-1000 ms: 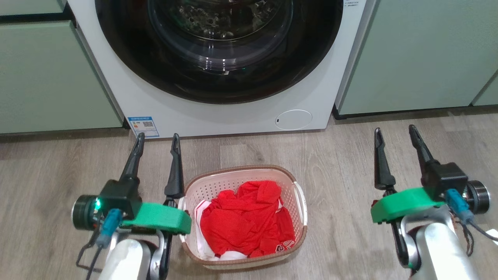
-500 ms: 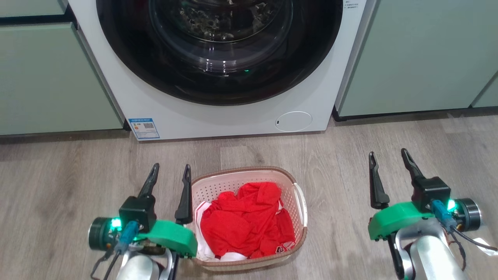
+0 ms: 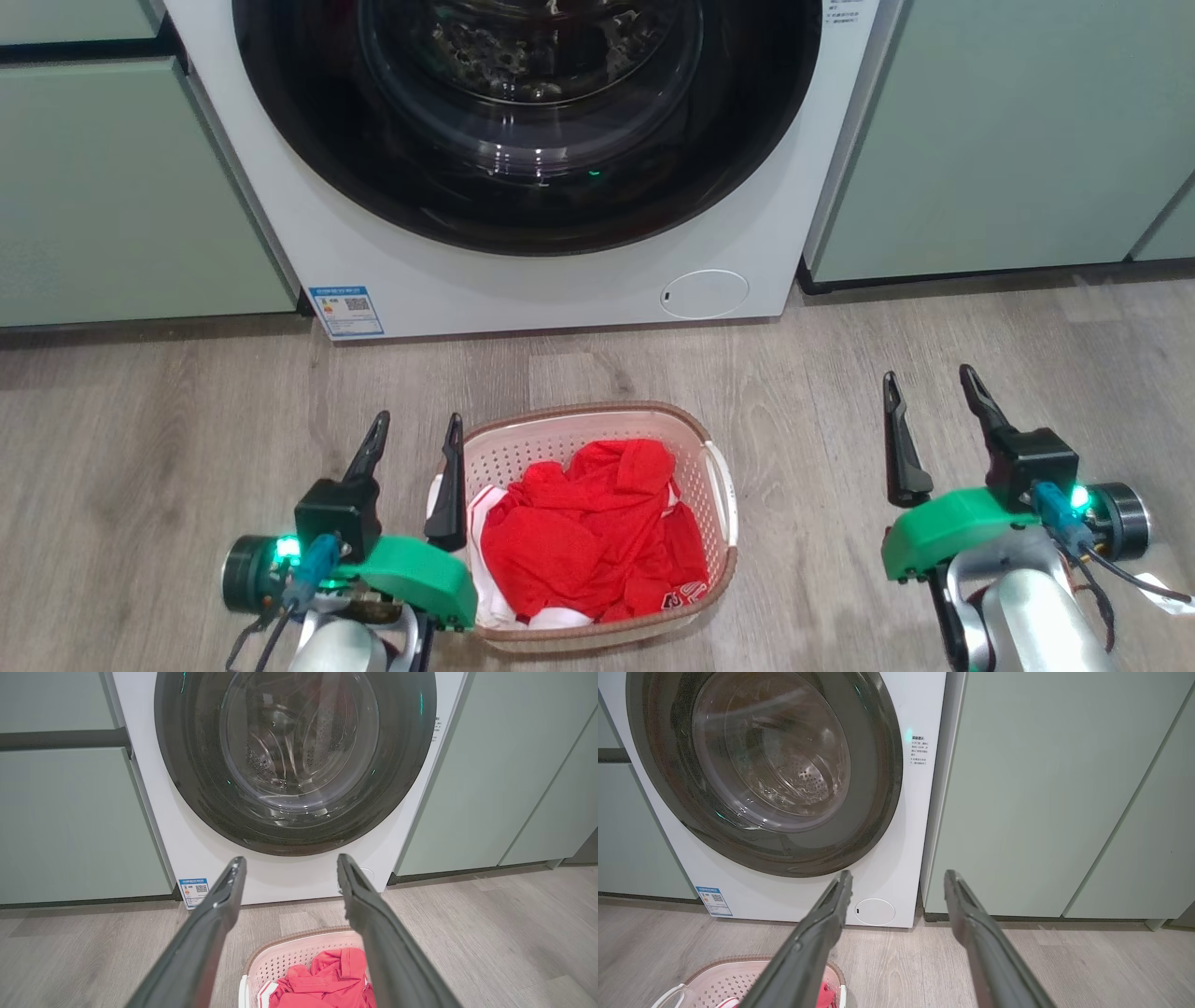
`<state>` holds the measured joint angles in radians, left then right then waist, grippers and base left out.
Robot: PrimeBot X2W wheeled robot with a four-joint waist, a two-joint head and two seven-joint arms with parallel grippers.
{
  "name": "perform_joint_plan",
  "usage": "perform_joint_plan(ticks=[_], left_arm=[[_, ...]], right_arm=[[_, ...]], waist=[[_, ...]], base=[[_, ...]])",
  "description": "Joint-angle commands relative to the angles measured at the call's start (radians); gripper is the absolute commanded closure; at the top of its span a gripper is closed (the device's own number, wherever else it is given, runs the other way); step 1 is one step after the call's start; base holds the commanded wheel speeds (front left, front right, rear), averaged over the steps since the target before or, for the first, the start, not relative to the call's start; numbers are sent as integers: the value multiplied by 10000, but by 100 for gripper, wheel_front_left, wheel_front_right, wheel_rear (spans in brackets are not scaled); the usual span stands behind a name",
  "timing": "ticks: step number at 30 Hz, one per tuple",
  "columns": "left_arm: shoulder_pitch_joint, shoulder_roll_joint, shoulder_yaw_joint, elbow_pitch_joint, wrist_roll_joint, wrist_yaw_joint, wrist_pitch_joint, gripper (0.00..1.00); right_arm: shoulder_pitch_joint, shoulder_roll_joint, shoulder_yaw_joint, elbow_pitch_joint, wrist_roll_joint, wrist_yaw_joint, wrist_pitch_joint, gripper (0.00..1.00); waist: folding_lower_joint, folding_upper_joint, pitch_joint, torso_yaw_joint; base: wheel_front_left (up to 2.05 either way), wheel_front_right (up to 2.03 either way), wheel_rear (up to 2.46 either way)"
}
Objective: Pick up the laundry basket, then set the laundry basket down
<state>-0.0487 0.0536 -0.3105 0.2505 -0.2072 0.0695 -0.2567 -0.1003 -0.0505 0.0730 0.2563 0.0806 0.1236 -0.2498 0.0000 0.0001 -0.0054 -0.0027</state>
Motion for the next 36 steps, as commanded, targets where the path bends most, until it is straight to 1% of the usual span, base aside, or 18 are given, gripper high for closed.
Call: perform_joint_plan(ticks=[1,13,19,22,24,28,32,34,36], left_arm=[[-520,-33,317,-294,-16,-19,-51,0],[-541,-33,286,-246,-38,10,-51,0],[-552,-33,337,84,-303,-23,-51,0],[-777,-33,377,301,-385,-67,-51,0],[-981,-33,410,440,-395,-82,-51,0],[-1487,-33,402,1030,-346,-167,-51,0],[-2234,-33,326,2523,-527,-236,-49,0],[-2800,-33,301,3254,-634,-273,-49,0],[-3341,-33,310,3897,-749,-304,-49,0]], right_arm=[[-403,2,252,-290,44,71,-116,0],[-434,3,215,-269,23,71,-117,0],[-490,3,211,-193,61,71,-73,0],[-625,3,96,-97,8,71,-2,0],[-778,3,-70,-37,230,71,-8,0],[-1243,3,-41,275,127,71,56,0],[-1945,3,87,656,353,71,133,0],[-2366,3,194,1011,339,71,297,0],[-2772,3,315,1394,569,71,441,0]], waist=[[0,-1,5,-4],[0,-1,48,-2],[0,-1,319,-26],[0,-1,775,-21],[0,-1,1188,-26],[0,-1,2139,-35],[0,-1,3260,-90],[0,-1,3801,-121],[0,-1,4277,-143]], base=[[0,0,0],[0,0,0],[0,0,0],[0,0,0],[0,0,0],[0,0,0],[0,0,0],[0,0,0],[0,0,0]])
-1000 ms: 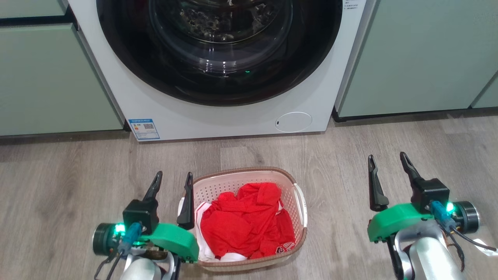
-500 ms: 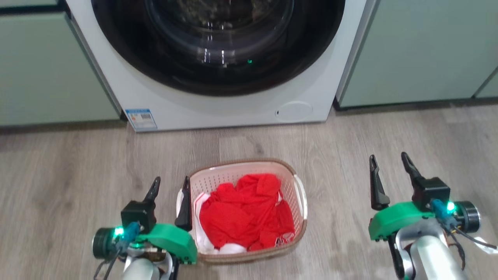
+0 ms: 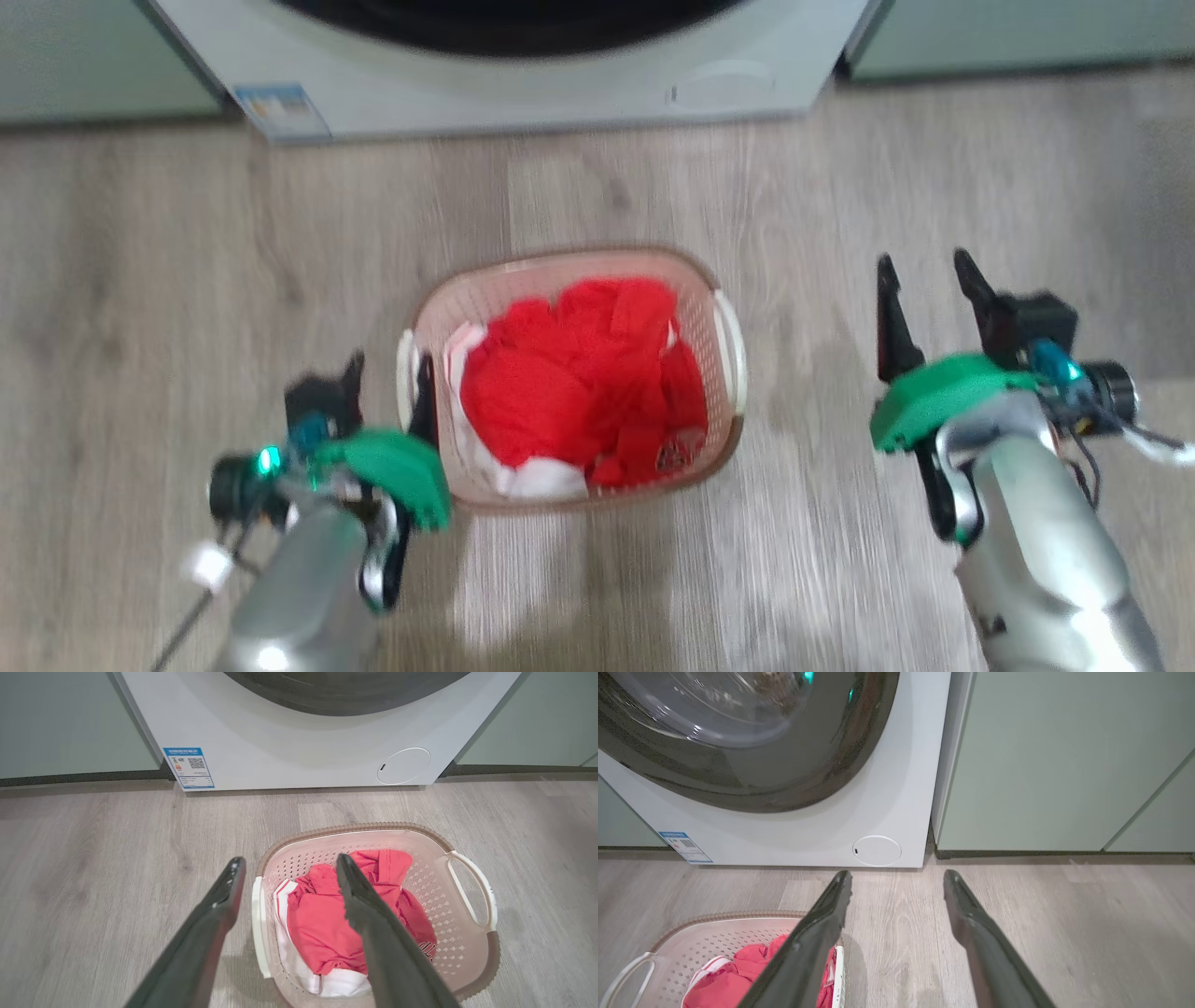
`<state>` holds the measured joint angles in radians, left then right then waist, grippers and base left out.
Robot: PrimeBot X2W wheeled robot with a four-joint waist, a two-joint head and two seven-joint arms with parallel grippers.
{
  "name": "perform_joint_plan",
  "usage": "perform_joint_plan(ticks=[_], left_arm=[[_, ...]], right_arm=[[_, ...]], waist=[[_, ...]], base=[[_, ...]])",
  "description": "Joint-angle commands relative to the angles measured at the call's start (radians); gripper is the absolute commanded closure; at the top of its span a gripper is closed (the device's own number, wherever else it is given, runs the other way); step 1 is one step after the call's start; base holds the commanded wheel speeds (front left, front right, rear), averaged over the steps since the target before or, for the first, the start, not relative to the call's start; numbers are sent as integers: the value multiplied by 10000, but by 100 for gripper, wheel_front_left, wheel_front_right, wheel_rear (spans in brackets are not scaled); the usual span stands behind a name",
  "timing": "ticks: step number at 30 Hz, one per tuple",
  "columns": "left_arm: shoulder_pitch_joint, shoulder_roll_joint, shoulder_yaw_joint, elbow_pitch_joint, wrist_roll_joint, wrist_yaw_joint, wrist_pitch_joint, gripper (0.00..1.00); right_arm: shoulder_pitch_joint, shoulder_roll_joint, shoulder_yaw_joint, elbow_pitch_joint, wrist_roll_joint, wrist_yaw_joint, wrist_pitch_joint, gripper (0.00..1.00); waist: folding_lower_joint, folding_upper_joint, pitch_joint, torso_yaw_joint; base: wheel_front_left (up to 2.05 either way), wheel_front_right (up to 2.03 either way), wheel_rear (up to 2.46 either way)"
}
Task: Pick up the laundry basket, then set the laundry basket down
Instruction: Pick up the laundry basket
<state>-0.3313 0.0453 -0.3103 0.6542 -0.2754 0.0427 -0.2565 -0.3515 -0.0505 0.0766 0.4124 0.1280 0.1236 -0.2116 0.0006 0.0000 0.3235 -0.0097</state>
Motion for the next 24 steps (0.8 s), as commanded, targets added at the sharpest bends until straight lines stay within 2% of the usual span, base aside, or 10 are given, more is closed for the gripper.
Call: perform_joint_plan(ticks=[1,7,13,18,24], left_arm=[[-790,49,323,137,-111,-36,-51,0],[-2298,49,153,2024,-191,-143,-42,0],[-3611,50,146,4101,-258,-38,134,0],[-4444,50,145,5076,-552,-536,318,0],[-5193,50,-159,5785,-658,-906,758,0]], right_arm=[[-471,3,379,35,194,71,169,0],[-1692,3,935,1308,375,71,793,0],[-2565,3,1538,2359,945,71,1178,0],[-3085,3,1879,2919,1887,71,1391,0],[-3549,-84,2215,3440,2524,71,1535,0]], waist=[[-6,0,1246,-88],[-6,0,2489,-94],[-6,0,3277,-43],[-6,0,3838,141],[-6,0,4207,280]], base=[[0,0,0],[0,0,0],[0,0,0],[0,0,0],[0,0,0]])
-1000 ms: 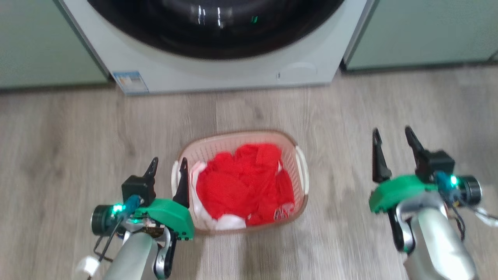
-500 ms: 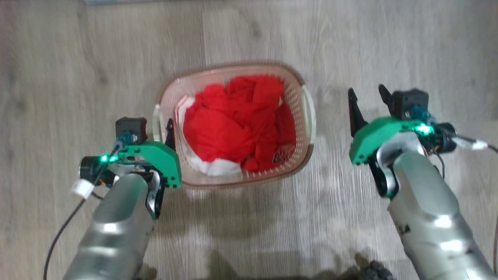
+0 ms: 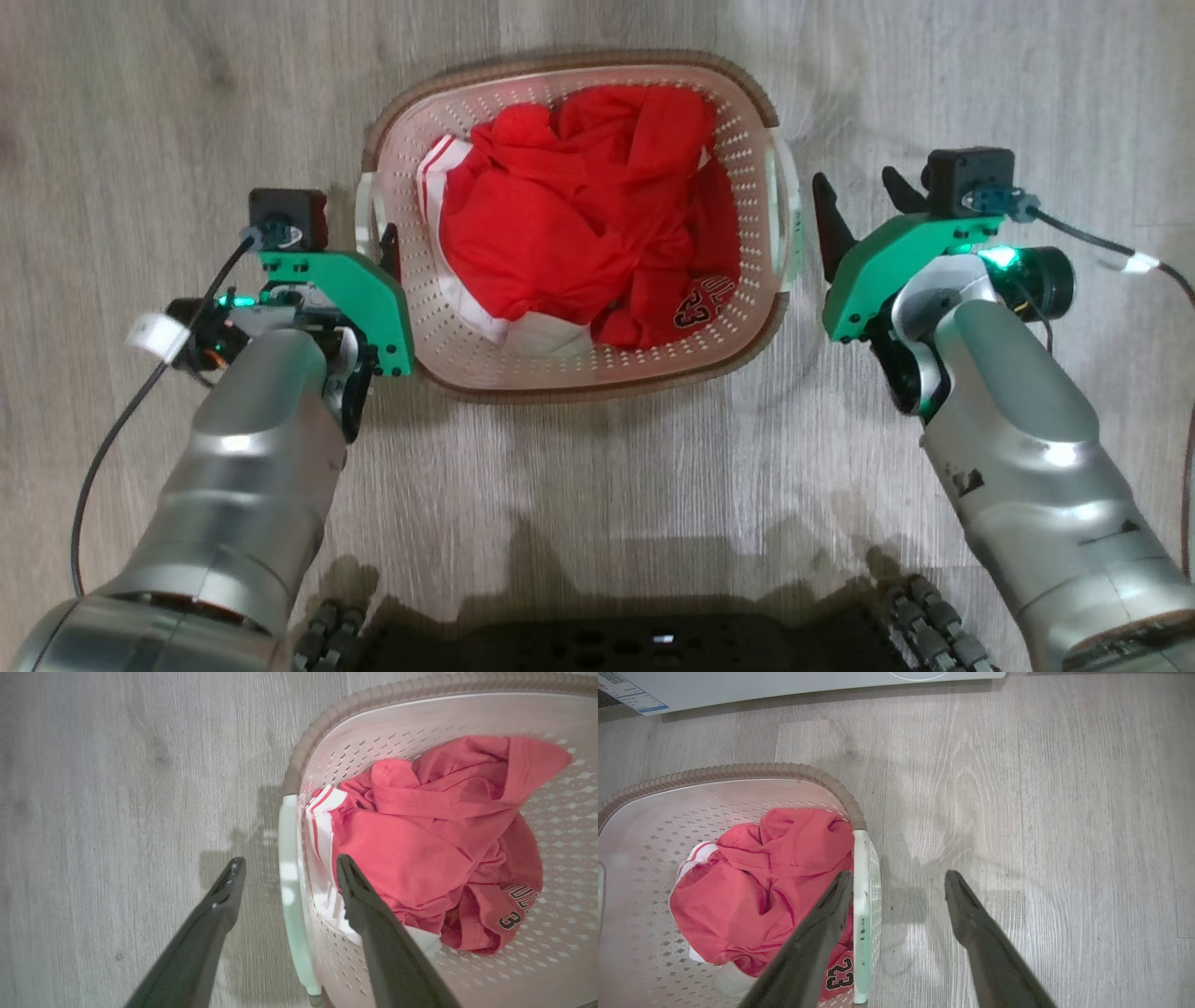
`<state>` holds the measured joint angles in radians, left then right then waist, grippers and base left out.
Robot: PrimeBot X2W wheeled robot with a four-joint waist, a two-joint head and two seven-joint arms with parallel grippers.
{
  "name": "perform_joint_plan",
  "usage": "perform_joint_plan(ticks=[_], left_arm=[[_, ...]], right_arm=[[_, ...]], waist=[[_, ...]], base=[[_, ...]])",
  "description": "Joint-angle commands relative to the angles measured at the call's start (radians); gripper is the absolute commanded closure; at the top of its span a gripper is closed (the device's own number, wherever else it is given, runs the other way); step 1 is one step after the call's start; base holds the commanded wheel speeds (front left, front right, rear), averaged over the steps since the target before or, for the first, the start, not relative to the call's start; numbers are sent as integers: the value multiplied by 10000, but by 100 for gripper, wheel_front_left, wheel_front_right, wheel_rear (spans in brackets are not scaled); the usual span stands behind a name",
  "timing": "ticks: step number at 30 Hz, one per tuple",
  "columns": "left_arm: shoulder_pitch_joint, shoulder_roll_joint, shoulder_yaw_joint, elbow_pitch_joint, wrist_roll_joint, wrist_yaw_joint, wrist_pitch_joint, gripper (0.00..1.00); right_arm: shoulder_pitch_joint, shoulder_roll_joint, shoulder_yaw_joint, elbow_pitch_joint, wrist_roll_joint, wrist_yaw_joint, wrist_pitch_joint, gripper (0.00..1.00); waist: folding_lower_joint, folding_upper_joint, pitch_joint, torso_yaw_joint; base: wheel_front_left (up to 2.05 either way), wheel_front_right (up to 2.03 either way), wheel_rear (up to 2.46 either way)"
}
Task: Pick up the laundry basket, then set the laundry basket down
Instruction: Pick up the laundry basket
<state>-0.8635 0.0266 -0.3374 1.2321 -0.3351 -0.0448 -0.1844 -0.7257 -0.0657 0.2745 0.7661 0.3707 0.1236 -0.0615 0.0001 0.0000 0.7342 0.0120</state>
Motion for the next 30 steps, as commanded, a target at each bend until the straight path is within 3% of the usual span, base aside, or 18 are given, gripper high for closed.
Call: perform_joint_plan(ticks=[1,9,30], left_arm=[[53,238,22,66,-72,-110,159,0],[-311,237,-557,197,-364,-465,697,0],[-1222,237,-2284,190,-1288,-805,2199,0]], right_arm=[[128,63,309,-31,195,71,81,0],[-329,-18,945,219,934,71,566,0],[-1808,86,1770,1585,1779,71,1753,0]], waist=[[-1,0,168,81],[-1,0,539,141],[-1,0,1602,227]], base=[[0,0,0],[0,0,0],[0,0,0]])
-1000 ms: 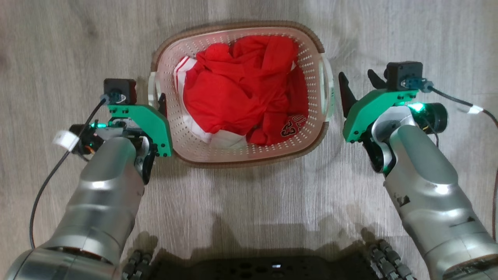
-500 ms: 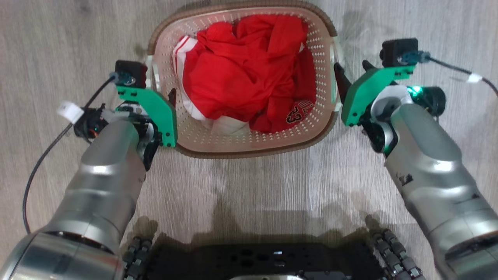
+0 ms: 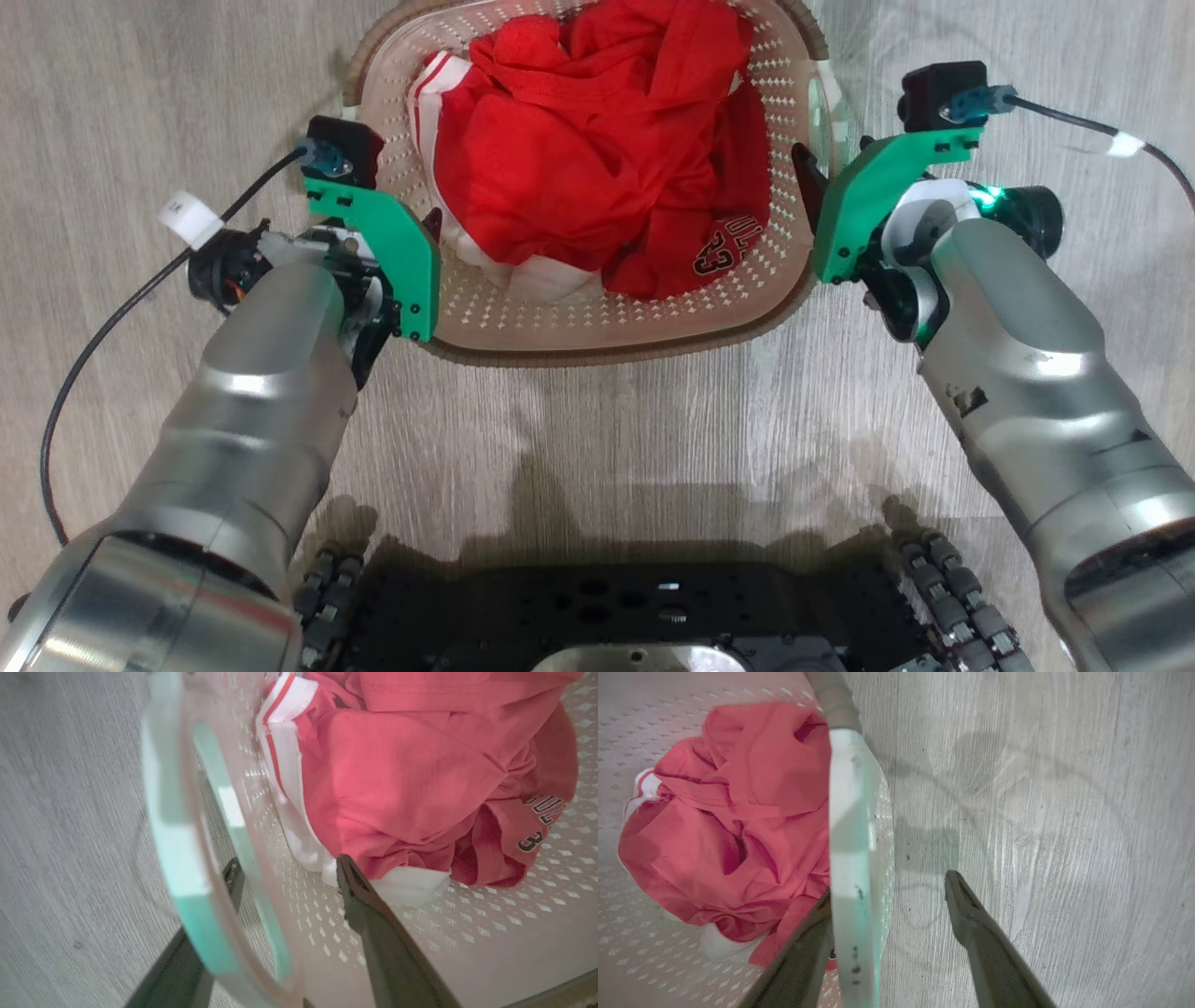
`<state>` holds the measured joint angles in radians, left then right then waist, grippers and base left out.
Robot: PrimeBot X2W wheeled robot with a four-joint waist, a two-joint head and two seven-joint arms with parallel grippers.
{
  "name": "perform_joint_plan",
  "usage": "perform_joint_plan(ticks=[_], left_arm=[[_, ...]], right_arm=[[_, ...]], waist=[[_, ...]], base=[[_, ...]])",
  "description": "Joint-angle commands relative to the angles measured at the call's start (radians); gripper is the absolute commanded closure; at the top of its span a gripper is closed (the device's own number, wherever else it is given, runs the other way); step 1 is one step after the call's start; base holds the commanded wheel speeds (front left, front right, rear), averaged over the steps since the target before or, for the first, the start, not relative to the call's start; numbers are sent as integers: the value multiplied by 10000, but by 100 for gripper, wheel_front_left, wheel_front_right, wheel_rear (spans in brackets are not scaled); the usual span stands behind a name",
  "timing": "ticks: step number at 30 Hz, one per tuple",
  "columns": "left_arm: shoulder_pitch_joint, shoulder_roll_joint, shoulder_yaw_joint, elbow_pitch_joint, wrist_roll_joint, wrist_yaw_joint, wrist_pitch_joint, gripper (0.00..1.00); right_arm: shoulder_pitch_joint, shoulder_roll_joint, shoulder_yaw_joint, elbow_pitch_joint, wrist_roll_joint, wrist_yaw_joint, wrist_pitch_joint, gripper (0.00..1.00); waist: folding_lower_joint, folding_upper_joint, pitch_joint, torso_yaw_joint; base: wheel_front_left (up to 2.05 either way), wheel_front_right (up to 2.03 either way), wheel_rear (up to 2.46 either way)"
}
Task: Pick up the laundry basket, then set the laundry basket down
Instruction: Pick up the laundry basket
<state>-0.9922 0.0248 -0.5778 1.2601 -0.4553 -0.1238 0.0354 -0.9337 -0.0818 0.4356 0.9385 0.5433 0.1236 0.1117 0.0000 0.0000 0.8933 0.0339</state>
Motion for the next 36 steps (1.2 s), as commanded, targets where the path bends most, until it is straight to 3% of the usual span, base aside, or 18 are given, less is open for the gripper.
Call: perform_joint_plan(ticks=[1,20,21,22,23,36], left_arm=[[51,254,67,-119,-160,-21,30,0],[-36,254,-1100,-667,-1459,132,-50,0],[-48,254,-1174,-696,-1531,136,-55,0],[-53,254,-1245,-724,-1614,134,-49,40],[-53,254,-1337,-765,-1689,119,-33,100],[-63,254,-2461,-783,-2263,76,-122,100]], right_arm=[[236,256,247,-108,103,71,64,0],[-339,286,859,636,586,71,-339,0],[-359,287,886,669,626,71,-351,7],[-370,289,929,710,663,71,-334,60],[-376,290,988,732,697,71,-322,100],[-233,164,1496,874,1365,71,-164,100]], waist=[[0,0,39,20],[0,0,436,217],[0,0,454,227],[0,0,465,236],[0,0,470,242],[0,0,221,286]], base=[[0,0,0],[0,0,0],[0,0,0],[0,0,0],[0,0,0],[0,0,0]])
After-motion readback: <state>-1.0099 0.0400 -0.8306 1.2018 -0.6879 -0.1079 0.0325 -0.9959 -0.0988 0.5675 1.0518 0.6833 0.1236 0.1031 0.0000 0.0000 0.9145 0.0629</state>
